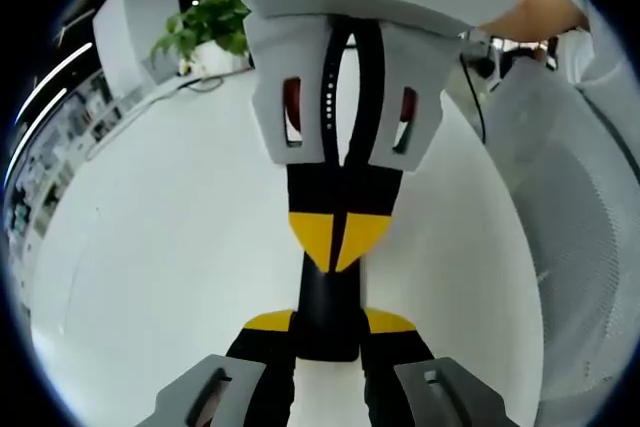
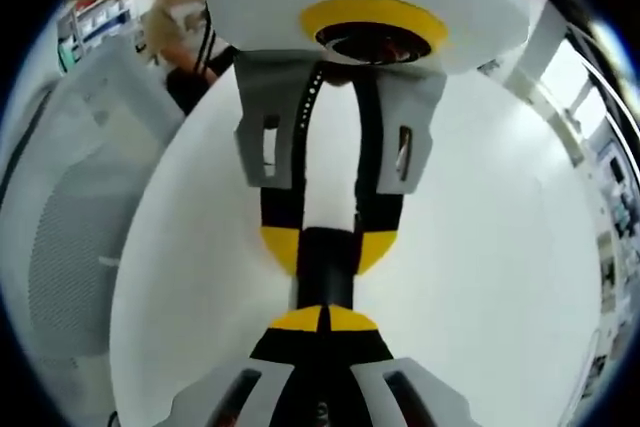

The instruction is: Press the specified remote control buttons in sequence, fully releasing each button before pressing the next.

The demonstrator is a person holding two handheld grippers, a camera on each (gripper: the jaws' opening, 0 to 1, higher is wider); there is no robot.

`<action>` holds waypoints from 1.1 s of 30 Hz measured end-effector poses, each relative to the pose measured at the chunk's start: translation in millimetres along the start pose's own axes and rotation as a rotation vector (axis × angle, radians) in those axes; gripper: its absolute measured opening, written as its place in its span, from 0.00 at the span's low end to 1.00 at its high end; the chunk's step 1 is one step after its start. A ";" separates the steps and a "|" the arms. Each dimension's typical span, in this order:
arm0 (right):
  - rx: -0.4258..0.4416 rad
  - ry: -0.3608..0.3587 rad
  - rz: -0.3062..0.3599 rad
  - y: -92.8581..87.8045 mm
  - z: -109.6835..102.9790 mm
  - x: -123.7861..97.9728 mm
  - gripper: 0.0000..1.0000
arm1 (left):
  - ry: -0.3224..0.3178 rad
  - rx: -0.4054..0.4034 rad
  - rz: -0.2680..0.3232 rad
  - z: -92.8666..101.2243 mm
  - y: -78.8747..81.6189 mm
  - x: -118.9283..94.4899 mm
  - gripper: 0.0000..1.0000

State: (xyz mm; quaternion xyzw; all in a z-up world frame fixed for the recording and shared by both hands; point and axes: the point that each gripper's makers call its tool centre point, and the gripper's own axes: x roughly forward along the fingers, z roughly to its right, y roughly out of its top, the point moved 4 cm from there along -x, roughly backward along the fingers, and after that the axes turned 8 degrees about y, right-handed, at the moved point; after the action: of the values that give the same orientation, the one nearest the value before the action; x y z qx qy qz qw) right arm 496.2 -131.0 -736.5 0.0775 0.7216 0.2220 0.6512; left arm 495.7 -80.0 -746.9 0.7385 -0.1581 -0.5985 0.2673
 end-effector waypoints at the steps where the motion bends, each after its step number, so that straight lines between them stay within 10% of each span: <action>1: 0.000 0.000 -0.001 0.0 0.0 0.0 0.00 | 0.001 0.001 0.000 0.3 0.1 0.1 0.24; 33: -0.017 -0.028 0.023 -0.4 -0.7 -0.6 0.00 | 0.012 0.003 -0.004 0.2 0.0 -0.4 0.24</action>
State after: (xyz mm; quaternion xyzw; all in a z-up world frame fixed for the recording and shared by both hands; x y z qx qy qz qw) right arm 495.7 -131.8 -736.2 0.0833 0.7096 0.2342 0.6593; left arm 495.3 -79.8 -746.6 0.7429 -0.1560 -0.5942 0.2660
